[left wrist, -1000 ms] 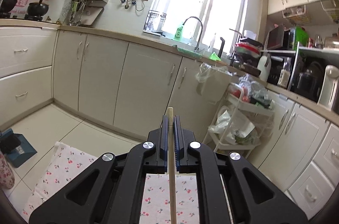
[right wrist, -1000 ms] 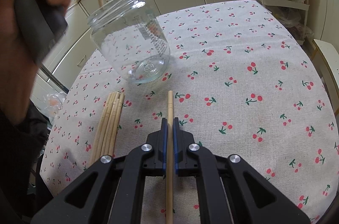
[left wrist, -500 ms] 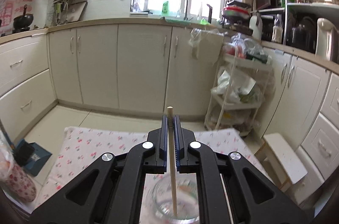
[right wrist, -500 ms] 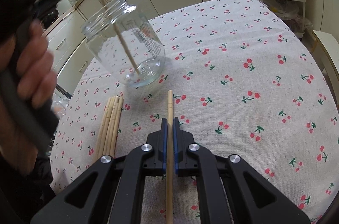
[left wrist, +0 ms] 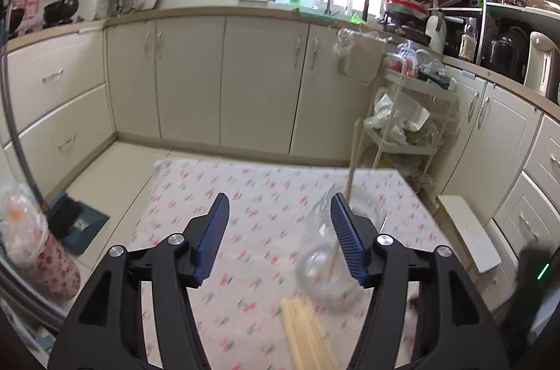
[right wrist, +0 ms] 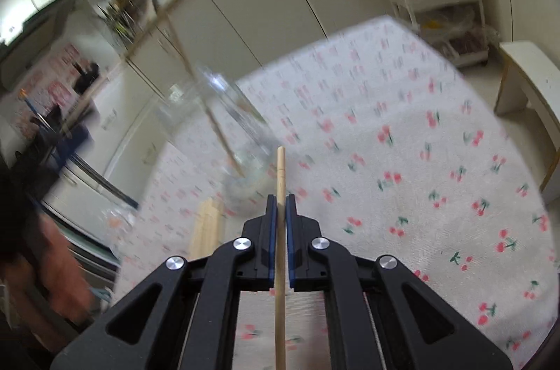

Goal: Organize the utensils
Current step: 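Lift the chopstick with the right tool and drop it into the jar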

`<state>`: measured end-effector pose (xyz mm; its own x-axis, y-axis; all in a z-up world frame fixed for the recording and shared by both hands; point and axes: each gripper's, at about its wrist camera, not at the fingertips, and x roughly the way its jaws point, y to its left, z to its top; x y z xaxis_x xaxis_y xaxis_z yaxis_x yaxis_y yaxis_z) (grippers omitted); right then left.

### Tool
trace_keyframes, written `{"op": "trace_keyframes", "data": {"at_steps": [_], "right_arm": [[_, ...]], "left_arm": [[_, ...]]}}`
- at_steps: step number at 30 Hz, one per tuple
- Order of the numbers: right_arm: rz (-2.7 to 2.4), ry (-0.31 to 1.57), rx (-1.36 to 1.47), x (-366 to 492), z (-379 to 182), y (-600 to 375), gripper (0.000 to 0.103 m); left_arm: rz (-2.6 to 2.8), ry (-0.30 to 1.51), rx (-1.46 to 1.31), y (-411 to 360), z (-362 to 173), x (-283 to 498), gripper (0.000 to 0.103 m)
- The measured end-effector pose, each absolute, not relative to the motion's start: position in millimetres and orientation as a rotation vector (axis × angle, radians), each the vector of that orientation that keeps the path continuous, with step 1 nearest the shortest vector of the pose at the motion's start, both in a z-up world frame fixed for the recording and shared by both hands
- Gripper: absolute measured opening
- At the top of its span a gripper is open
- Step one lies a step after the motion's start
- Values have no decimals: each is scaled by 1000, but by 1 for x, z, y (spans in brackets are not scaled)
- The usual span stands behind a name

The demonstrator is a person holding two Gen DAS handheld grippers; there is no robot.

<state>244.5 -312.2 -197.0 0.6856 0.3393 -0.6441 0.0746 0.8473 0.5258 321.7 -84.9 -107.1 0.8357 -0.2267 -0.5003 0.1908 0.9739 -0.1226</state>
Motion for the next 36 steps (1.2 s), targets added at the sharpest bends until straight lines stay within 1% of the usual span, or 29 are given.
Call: {"op": "trace_keyframes", "data": {"at_steps": [4,7,12,18,22,28,36], "right_arm": [[195,670,550,243,-145,-304,6],[216,569,536,262,-110,-298,6],[180,439,557,311,-76,-292,6],[78,332,603,369,-66,-292,6],[7,300,564,394,-70,-283,6],[-43,380,477,418,-92,-271,6],[-11,421,408,402,-105,-260,6]], "left_arm": [[-195,615,-98,-58,-128,307,60],[-166,657,-142,-39,-142,299,60],[-147,677,-188,-26,-151,296,60],[-157,695,-232,-23,-159,302,61],[-159,708,-261,-19,-164,307,62],[-155,718,-293,-13,-167,310,64],[-145,718,-299,-11,-165,311,65]]}}
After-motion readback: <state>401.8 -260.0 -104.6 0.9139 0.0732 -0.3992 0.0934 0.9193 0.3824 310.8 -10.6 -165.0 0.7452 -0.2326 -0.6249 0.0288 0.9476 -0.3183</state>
